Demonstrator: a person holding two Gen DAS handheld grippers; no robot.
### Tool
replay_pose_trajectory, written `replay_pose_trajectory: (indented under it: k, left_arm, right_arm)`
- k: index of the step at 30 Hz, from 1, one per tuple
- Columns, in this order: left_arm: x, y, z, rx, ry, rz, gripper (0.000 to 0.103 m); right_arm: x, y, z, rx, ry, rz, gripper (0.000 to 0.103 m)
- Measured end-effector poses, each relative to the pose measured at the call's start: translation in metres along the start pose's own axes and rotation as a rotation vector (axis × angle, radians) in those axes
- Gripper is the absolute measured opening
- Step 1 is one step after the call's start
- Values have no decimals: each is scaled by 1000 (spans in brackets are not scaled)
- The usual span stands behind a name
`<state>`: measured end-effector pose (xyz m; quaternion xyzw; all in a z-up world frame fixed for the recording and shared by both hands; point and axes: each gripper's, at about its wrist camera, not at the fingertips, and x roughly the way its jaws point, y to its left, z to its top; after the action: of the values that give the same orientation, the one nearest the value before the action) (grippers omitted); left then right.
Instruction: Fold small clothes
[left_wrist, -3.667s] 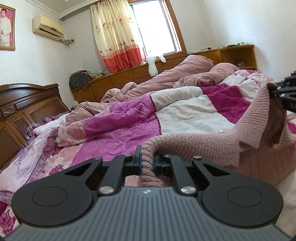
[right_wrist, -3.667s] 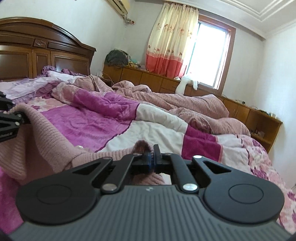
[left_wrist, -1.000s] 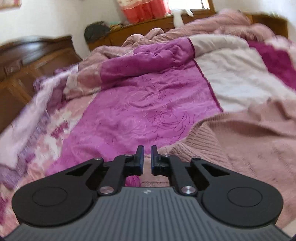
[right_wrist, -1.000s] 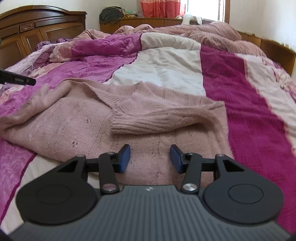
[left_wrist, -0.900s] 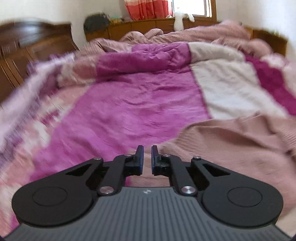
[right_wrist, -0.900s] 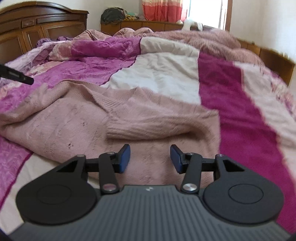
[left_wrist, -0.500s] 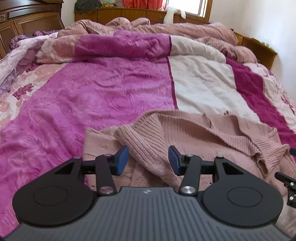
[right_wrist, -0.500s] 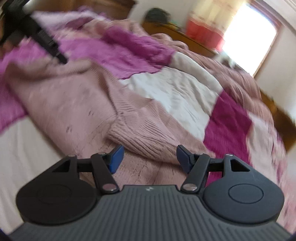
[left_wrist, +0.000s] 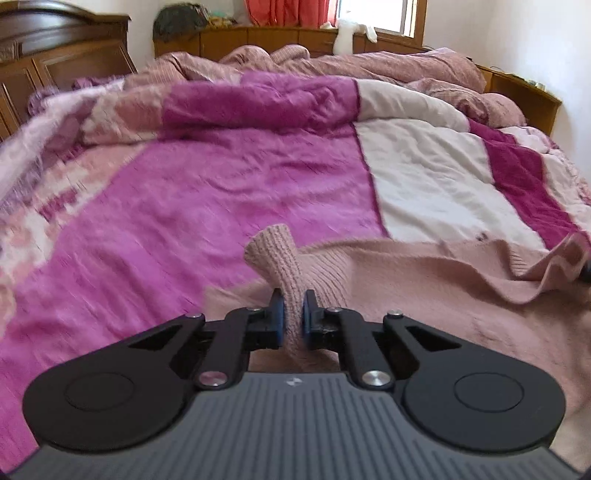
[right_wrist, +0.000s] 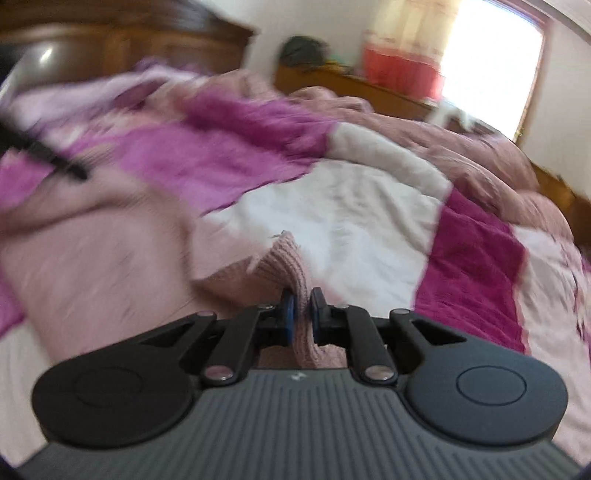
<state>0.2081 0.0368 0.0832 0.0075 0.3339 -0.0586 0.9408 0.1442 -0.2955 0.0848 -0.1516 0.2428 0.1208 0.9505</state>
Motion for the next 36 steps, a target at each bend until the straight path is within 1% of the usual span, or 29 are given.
replay_pose_trajectory:
  k: [2, 4, 5, 6, 8, 9, 10, 11, 12, 13, 16, 17, 19, 20, 21, 22, 23, 24, 26, 29, 31, 33, 36]
  left_arm:
    - [5, 6, 6, 34, -12, 52, 11]
    - [14, 10, 9, 85, -17, 96, 11]
    - [20, 11, 9, 110, -13, 129, 11]
    - [26, 13, 9, 120, -6, 161, 11]
    - [37, 21, 6, 124, 13, 205, 11]
    - [42, 25, 5, 127, 21, 229, 11]
    - [46, 28, 4, 135, 29, 249, 11]
    - [48, 31, 2, 138, 36, 262, 11]
    - [46, 36, 1, 131, 37, 263, 11]
    - [43, 39, 0, 118, 34, 255, 12]
    - [28, 49, 1, 58, 30, 206, 12]
    - [20, 53, 2, 30, 30, 180, 12]
    - [1, 57, -1, -25, 24, 104, 12]
    - [-10, 58, -3, -47, 23, 66, 12]
    - [-20, 60, -7, -64, 21, 33, 15]
    - [-28, 59, -11, -71, 25, 14, 19]
    - [-35, 58, -16, -78, 35, 0, 27]
    - [-43, 57, -22, -85, 42, -13, 33]
    - [-56, 51, -34, -70, 43, -45, 39]
    - [-67, 39, -45, -21, 43, -39, 39]
    - [-74, 32, -46, -12, 19, -41, 39]
    - [-75, 25, -42, -8, 0, -63, 39]
    - [-68, 16, -33, -9, -14, -70, 39]
  right_arm:
    - [12, -19, 3, 102, 18, -49, 12]
    - [28, -36, 1, 193, 74, -99, 14]
    - [37, -42, -1, 226, 102, -136, 14]
    - [44, -45, -4, 241, 131, -167, 15]
    - [55, -47, -10, 231, 178, -226, 15]
    - [57, -48, -15, 231, 196, -255, 17]
    - [56, -49, -19, 240, 204, -269, 26]
    - [52, -50, -23, 254, 198, -273, 33]
    - [47, -50, -25, 272, 184, -274, 34]
    - [42, -51, -27, 282, 174, -271, 36]
    - [19, -48, -28, 303, 126, -238, 36]
    - [11, -45, -29, 311, 110, -223, 37]
    - [1, -41, -26, 327, 90, -192, 37]
    - [-7, -37, -28, 337, 78, -174, 40]
    - [-14, -32, -30, 347, 68, -157, 42]
    - [-22, -27, -35, 361, 59, -140, 47]
    - [-28, -23, -39, 369, 56, -129, 49]
    - [-35, -17, -46, 374, 54, -115, 49]
    - [-42, -7, -55, 359, 59, -89, 49]
    - [-40, 1, -58, 305, 86, -80, 49]
    - [-36, -5, -51, 303, 75, -96, 49]
    - [-27, -19, -42, 341, 54, -83, 49]
    - [-4, -44, -31, 422, 52, -61, 49]
